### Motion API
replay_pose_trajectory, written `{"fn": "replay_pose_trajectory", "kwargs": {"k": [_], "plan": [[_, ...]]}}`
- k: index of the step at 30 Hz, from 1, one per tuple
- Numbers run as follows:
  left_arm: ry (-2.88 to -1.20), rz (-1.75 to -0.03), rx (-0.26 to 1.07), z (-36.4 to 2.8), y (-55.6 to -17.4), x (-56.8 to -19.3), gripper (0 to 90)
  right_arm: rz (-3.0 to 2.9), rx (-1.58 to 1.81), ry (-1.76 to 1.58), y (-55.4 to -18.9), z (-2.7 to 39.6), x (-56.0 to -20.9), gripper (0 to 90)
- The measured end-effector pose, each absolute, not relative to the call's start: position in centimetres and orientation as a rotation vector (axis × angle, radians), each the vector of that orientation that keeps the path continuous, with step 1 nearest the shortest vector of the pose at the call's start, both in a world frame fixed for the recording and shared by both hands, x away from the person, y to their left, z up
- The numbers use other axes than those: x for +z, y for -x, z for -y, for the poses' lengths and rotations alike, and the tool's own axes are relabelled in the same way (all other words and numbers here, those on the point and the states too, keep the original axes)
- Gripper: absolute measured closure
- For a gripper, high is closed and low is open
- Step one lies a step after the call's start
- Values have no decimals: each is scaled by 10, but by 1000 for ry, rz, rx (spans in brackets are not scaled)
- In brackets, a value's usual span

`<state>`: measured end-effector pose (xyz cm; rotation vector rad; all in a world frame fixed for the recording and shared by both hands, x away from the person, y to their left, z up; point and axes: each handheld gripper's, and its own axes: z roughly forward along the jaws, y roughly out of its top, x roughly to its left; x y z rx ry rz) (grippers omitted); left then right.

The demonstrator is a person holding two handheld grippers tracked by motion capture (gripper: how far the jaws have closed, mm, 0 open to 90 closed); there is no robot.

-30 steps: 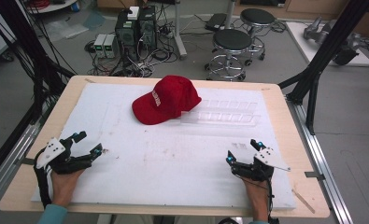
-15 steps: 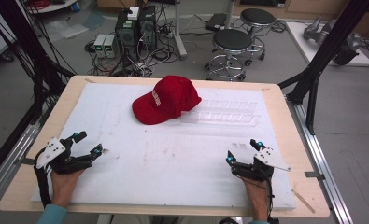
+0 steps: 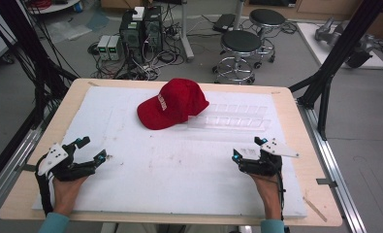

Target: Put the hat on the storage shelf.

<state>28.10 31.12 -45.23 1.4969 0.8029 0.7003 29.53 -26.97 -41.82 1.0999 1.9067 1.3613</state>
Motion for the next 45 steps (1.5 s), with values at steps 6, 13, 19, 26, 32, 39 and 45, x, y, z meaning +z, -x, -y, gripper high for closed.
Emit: {"fn": "replay_pose_trajectory", "kwargs": {"k": [6,13,19,26,32,39,45], "plan": [[-1500,-800,702,-311,-281,-452,165,-1961,1324,-1052,-315,258,-390,44],[-1498,-798,700,-311,-281,-452,163,-1967,1351,-1054,-338,244,-367,30],[-1498,-799,701,-311,-281,-452,164,-1979,1351,-1041,-359,230,-353,30],[-1495,-802,700,-311,-281,-452,163,-2068,1283,-979,-393,208,-336,31],[-1496,-801,700,-311,-281,-452,164,-2109,1267,-948,-419,191,-329,31],[-1492,-798,698,-312,-281,-453,163,-2184,1245,-982,-457,174,-330,32],[-1491,-796,699,-312,-281,-453,163,-2235,1210,-1013,-482,160,-334,33]]}}
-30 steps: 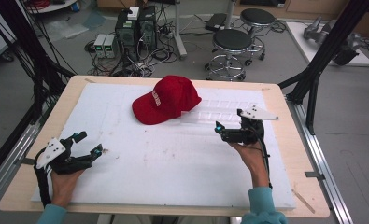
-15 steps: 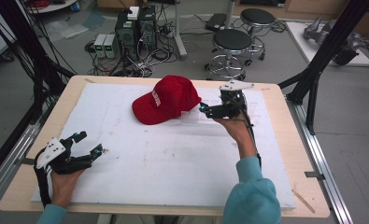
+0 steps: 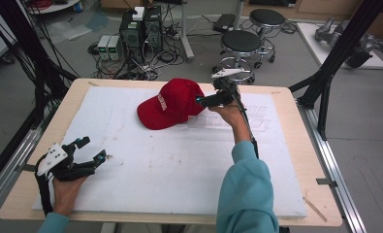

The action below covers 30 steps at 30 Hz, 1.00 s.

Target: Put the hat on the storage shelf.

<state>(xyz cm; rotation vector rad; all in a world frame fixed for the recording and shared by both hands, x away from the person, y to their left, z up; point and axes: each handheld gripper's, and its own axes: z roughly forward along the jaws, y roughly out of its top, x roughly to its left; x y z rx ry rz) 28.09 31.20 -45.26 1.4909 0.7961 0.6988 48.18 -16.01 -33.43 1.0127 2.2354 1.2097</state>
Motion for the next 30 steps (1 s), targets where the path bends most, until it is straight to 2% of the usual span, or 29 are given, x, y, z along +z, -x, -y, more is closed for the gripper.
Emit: {"fn": "replay_pose_trajectory", "kwargs": {"k": [15,17,20,22,25,26,27,30], "plan": [[-1484,-793,692,-313,-280,-453,164,-2278,1146,-1103,-513,147,-371,73],[-1485,-793,693,-313,-280,-453,164,-2291,1148,-1106,-516,146,-374,147],[-1484,-794,692,-313,-281,-453,164,-2290,1154,-1101,-519,144,-376,158],[-1485,-794,693,-313,-281,-453,165,-2301,1154,-1103,-523,144,-378,187],[-1485,-794,693,-313,-281,-453,165,-2328,1154,-1112,-526,142,-384,277],[-1485,-794,693,-313,-281,-453,165,-2328,1154,-1112,-526,142,-384,277],[-1485,-794,693,-313,-281,-453,165,-2337,1153,-1107,-527,141,-386,337],[-1483,-795,693,-313,-281,-453,165,-2354,1175,-1089,-528,139,-388,435]]}}
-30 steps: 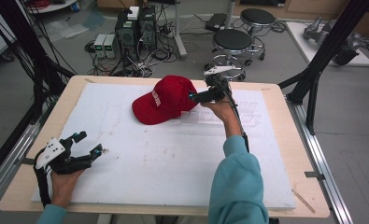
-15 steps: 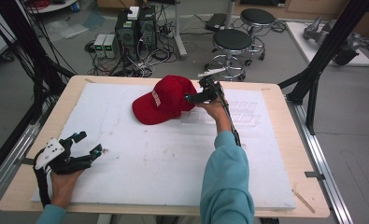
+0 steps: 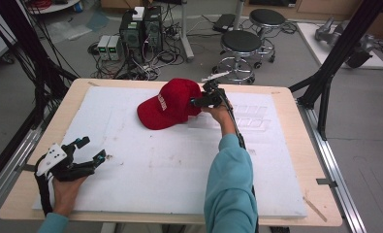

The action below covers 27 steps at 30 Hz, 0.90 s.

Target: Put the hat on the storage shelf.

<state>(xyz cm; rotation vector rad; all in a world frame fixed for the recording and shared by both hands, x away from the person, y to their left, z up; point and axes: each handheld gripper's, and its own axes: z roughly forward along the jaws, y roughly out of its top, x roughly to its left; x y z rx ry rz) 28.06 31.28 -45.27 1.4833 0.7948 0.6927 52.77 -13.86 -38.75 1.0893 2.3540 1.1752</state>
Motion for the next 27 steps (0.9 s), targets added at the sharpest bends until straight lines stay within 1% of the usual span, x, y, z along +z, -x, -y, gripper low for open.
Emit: {"fn": "replay_pose_trajectory", "kwargs": {"k": [8,11,12,13,14,15,16,24,27], "plan": [[-1484,-796,693,-313,-281,-453,165,-2350,1143,-1028,-524,132,-382,715],[-1485,-796,693,-313,-281,-453,165,-2334,1135,-1030,-521,131,-378,780],[-1485,-796,693,-313,-281,-453,165,-2334,1135,-1030,-521,131,-378,780],[-1485,-796,693,-313,-281,-453,165,-2325,1108,-1010,-519,129,-376,807],[-1485,-796,693,-313,-281,-453,165,-2325,1108,-1010,-519,129,-376,807],[-1485,-796,693,-313,-281,-453,165,-2314,1099,-999,-518,127,-374,837],[-1485,-796,693,-313,-281,-453,165,-2312,1106,-994,-517,125,-374,843],[-1485,-796,693,-313,-281,-453,165,-2277,1160,-973,-512,122,-366,860],[-1485,-795,694,-313,-281,-453,165,-2245,1246,-966,-507,121,-358,863]]}}
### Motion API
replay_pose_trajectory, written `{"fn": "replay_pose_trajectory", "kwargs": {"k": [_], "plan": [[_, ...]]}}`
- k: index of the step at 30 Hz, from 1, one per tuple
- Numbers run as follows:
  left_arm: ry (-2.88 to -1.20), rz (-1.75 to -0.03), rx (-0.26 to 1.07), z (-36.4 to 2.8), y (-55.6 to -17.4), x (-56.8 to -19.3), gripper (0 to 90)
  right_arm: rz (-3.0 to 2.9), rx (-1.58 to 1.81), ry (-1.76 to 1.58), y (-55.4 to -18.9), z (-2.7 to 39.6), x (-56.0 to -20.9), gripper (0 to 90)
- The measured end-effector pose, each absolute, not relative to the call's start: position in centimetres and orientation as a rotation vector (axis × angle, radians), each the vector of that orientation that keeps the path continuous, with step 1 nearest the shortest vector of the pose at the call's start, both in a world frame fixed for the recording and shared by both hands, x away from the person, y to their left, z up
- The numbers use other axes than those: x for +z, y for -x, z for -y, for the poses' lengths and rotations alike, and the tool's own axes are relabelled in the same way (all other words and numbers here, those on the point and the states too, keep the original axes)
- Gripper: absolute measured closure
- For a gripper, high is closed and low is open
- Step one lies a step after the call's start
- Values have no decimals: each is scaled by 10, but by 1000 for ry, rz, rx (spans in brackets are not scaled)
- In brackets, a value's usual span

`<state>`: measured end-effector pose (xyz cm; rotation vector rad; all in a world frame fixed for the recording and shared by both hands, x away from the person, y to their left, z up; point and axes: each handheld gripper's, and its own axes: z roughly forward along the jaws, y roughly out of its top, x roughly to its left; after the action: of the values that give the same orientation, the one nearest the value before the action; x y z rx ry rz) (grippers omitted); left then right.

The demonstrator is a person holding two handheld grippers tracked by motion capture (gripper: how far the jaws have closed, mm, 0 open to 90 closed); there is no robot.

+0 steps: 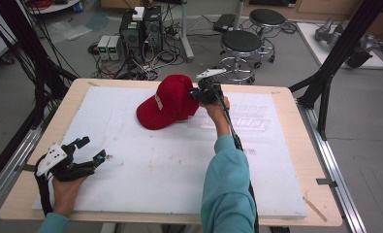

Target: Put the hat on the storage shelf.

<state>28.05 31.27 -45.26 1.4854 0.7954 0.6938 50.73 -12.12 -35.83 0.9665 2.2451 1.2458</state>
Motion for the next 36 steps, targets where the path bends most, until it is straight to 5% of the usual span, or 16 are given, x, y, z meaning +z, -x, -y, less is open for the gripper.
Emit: {"fn": "replay_pose_trajectory", "kwargs": {"k": [36], "plan": [[-1471,-803,680,-314,-281,-453,170,-2211,1598,-570,-425,87,-286,870]]}}
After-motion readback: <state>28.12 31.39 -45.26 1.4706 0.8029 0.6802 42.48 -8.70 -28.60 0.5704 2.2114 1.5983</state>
